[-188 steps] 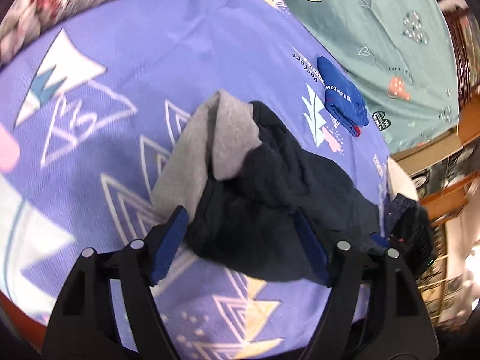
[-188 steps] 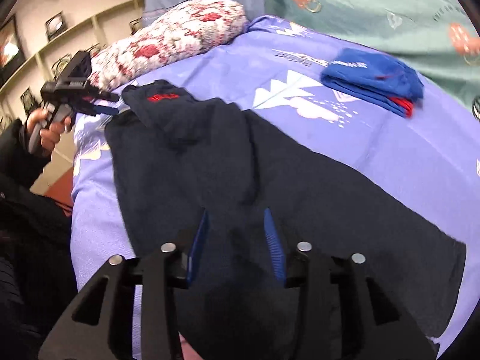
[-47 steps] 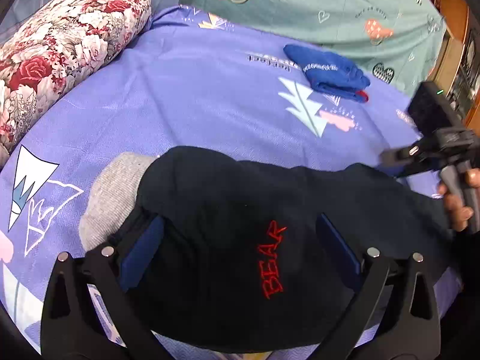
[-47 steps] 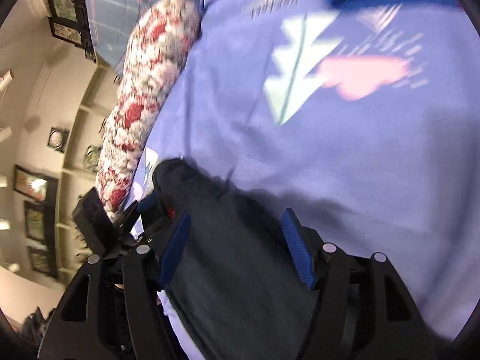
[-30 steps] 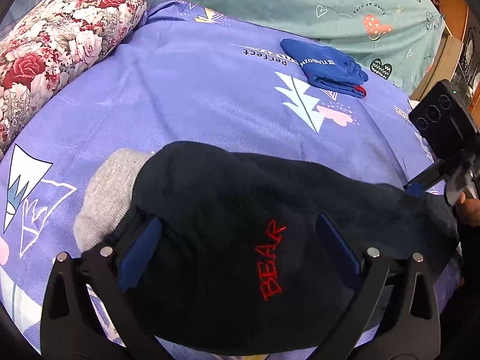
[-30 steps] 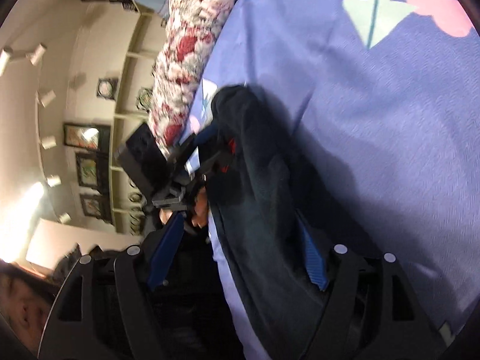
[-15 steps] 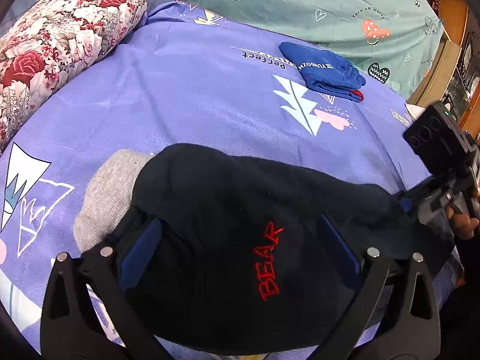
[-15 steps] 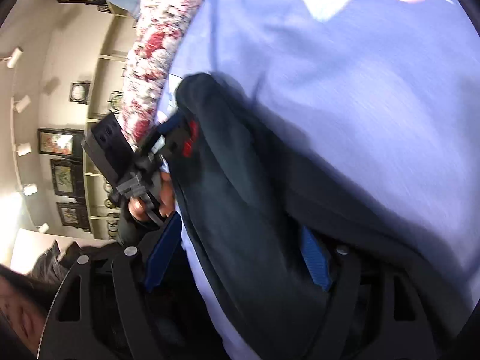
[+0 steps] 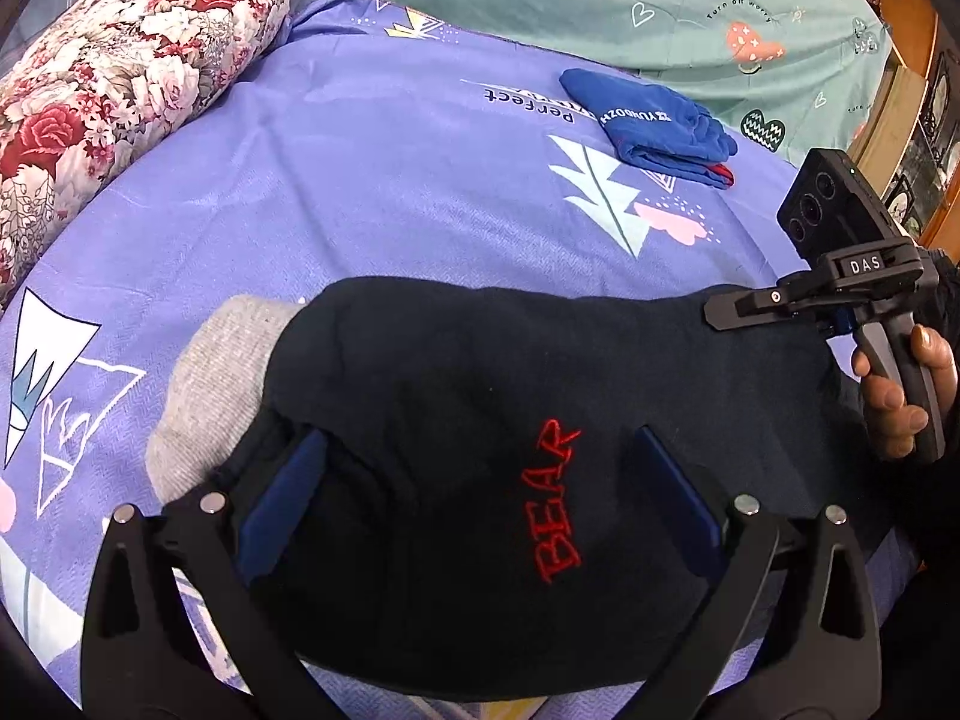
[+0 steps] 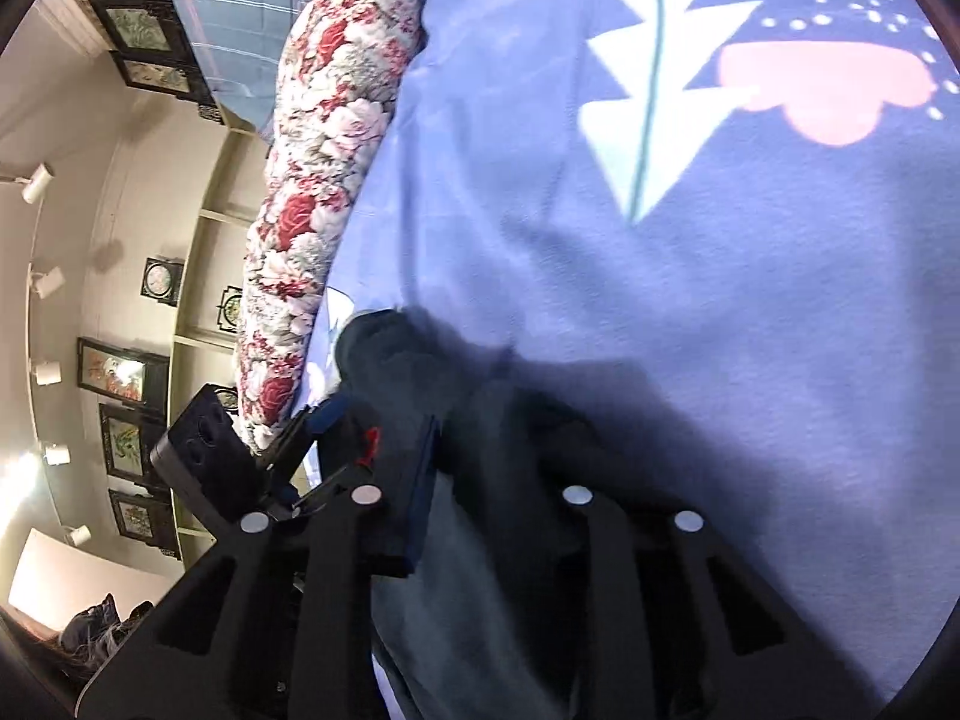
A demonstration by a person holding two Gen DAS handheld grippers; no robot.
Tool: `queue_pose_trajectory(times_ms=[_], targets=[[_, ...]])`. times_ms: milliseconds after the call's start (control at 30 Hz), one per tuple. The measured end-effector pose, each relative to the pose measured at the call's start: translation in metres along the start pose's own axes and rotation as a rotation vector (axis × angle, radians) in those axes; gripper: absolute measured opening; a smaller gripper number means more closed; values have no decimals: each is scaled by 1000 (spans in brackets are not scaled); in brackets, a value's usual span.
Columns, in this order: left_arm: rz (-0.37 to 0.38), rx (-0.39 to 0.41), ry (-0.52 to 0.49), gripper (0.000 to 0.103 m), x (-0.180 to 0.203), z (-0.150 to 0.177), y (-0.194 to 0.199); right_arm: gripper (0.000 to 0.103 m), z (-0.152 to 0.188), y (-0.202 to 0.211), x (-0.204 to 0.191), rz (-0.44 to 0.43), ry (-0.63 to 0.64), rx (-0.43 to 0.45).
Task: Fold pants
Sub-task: 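Grasp the plaid-lined pocket end of the navy pants with the right gripper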
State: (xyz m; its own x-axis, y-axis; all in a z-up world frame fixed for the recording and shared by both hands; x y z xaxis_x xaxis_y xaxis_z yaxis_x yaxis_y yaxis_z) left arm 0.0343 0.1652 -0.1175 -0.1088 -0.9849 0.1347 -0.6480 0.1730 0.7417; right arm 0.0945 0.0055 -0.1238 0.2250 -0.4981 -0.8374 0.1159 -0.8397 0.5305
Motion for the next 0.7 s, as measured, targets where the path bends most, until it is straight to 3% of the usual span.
queue_pose_trajectory(times_ms=[100, 167, 267, 367, 500, 600, 633, 700], targets=[[-9, -11, -1, 101, -1, 0, -2, 22, -8, 12, 8, 54, -2, 32], [-13, -17, -1, 101, -2, 0, -4, 36, -22, 41, 20, 121, -10, 139], [-14, -16, 2, 101, -1, 0, -3, 36, -30, 85, 19, 126, -11, 235], [-48, 36, 8, 101, -2, -6, 9, 39, -10, 93, 0, 115, 29, 228], [27, 102, -67, 101, 36, -21, 30, 40, 39, 74, -4, 126, 7, 155], [-36, 17, -166, 101, 53, -18, 7, 40, 55, 58, 22, 246, -10, 158], [-57, -32, -152, 101, 48, -12, -9, 36, 55, 53, 35, 271, -30, 162], [-13, -110, -78, 101, 38, -4, -24, 28, 53, 61, 45, 239, -49, 210]])
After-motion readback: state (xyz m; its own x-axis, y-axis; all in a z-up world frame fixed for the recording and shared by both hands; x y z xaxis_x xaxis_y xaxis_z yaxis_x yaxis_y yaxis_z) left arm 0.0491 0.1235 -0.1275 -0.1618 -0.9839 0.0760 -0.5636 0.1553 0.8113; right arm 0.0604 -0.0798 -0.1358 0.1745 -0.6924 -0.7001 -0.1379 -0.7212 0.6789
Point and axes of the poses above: each gripper's, at about its wrist camera, not at the fingertips, and y roughly against the way its jaws point, x to its right, z to its underside, the point moved 10 cm from there along -y, roughly the way its jaws point, and after that the axes turned 5 degrees about -y, right-handed, at the moved point
